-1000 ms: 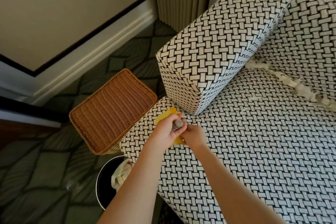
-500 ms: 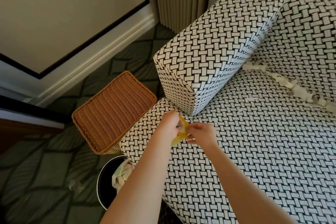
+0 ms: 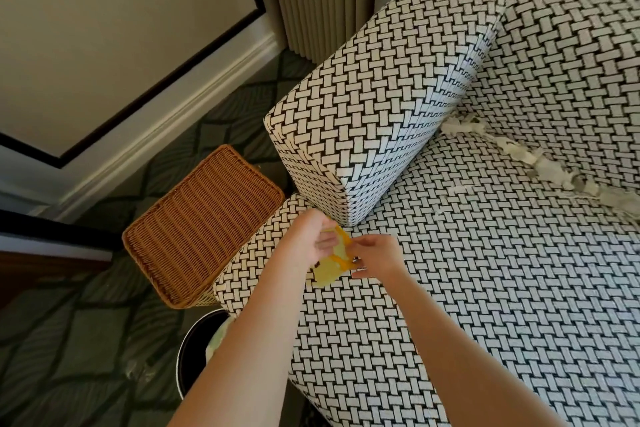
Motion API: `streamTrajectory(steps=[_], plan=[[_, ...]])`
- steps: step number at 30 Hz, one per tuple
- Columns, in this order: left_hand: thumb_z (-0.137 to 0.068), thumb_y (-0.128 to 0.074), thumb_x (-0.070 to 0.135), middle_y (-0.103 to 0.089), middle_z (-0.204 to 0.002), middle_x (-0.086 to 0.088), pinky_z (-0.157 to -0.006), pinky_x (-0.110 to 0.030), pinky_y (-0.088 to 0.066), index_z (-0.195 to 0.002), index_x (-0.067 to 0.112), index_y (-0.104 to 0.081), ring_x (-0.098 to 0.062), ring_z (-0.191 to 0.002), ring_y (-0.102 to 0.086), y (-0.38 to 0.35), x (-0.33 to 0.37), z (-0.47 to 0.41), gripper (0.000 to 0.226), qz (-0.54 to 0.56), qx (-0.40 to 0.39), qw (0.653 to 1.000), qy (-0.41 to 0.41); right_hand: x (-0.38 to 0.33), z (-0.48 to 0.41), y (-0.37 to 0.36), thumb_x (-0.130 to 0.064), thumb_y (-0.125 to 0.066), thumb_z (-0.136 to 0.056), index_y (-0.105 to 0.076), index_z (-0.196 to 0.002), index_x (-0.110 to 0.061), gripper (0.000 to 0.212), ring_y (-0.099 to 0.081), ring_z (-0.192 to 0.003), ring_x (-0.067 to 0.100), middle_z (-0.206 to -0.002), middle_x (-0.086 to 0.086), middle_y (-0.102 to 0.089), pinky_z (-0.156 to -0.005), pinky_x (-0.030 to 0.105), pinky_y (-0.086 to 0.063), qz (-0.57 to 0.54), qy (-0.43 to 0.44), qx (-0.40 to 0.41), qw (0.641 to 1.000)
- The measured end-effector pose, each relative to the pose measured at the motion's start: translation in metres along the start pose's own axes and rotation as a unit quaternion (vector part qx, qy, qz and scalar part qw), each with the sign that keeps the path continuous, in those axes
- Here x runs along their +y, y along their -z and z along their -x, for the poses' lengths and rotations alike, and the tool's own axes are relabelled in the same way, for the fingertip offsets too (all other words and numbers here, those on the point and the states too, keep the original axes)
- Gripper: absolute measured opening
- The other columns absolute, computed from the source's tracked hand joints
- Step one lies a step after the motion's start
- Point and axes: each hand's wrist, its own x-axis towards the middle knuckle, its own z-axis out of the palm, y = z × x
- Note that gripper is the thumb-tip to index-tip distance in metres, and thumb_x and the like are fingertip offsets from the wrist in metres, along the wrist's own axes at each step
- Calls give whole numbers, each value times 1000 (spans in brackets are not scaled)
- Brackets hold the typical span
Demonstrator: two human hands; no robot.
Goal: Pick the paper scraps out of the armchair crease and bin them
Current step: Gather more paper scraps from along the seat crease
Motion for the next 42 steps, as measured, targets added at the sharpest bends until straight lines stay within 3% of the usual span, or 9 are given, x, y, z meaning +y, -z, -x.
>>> streamTrajectory(steps=[6, 10, 13, 16, 22, 26, 30, 34, 42], plan=[[-94, -41, 4, -60, -82, -5, -74, -25, -51, -83, 8, -58, -14, -72, -57, -41, 5, -8, 21, -157, -36, 985, -54, -2, -10, 23, -10, -49, -93, -60, -92, -13, 12, -57, -61, 11, -78, 2, -62, -61, 25, -53, -1, -12, -22, 1000], [-94, -42, 7, -62, -90, -1, -80, -25, -53, -97, 13, -63, -13, -83, -59, -68, -5, -14, 22, -260, -88, 956, -109, 8, -22, 53, -7, -52, -90, -66, -96, -10, 16, -56, -64, 13, -75, -1, -64, -65, 29, -52, 32, 41, 82, 995], [-95, -41, 7, -61, -98, 0, -77, -24, -53, -115, 13, -59, -13, -84, -59, -89, -3, -21, 28, -237, -131, 955, -121, 16, -33, 81, -9, -57, -87, -66, -104, -12, 19, -57, -73, 10, -96, 0, -67, -59, 18, -45, 86, 90, 192, 973], [-94, -42, 2, -60, -96, -3, -60, -18, -54, -103, 15, -61, -10, -71, -57, -110, 6, -33, 25, -153, -112, 976, -105, 25, -44, 109, -13, -63, -84, -63, -107, -16, 24, -56, -79, 14, -110, 4, -59, -61, 20, -47, 118, 105, 257, 954], [-94, -41, 1, -59, -91, -3, -72, -25, -52, -112, 10, -58, -12, -73, -56, -133, 15, -59, 26, -138, -54, 982, -115, 32, -56, 132, -19, -65, -82, -52, -123, -23, 43, -50, -87, 11, -129, 5, -43, -69, 18, -42, 184, 88, 203, 958], [-95, -40, 3, -60, -102, -3, -71, -21, -51, -118, 10, -56, -9, -75, -55, -143, 18, -75, 29, -172, -34, 975, -133, 30, -63, 135, -23, -60, -88, -55, -121, -23, 34, -47, -72, 7, -125, 1, -48, -57, 14, -38, 244, 104, 192, 945], [-88, -47, -7, -54, -127, -2, -54, -4, -45, -114, 13, -59, -2, -78, -50, -144, 13, -85, 35, -505, -26, 831, -232, 27, -69, 140, -21, -51, -93, -65, -105, -16, 19, -54, -79, 13, -113, 1, -55, -68, 23, -48, 281, 141, 194, 929], [-74, -75, 13, -56, -124, -5, -99, -32, -45, -114, 15, -58, -20, -111, -56, -133, 8, -87, 43, -684, -36, 712, -158, 30, -76, 145, -16, -47, -94, -65, -97, -14, 18, -55, -86, 14, -109, 1, -55, -70, 21, -45, 286, 139, 179, 931], [-86, -57, 2, -69, -87, -2, -78, -21, -49, -100, 12, -64, -11, -79, -61, -110, -16, -91, 19, -680, -45, 675, -283, 32, -77, 139, -16, -52, -92, -65, -97, -9, 15, -55, -85, 14, -107, 1, -57, -70, 20, -45, 245, 165, 197, 935]])
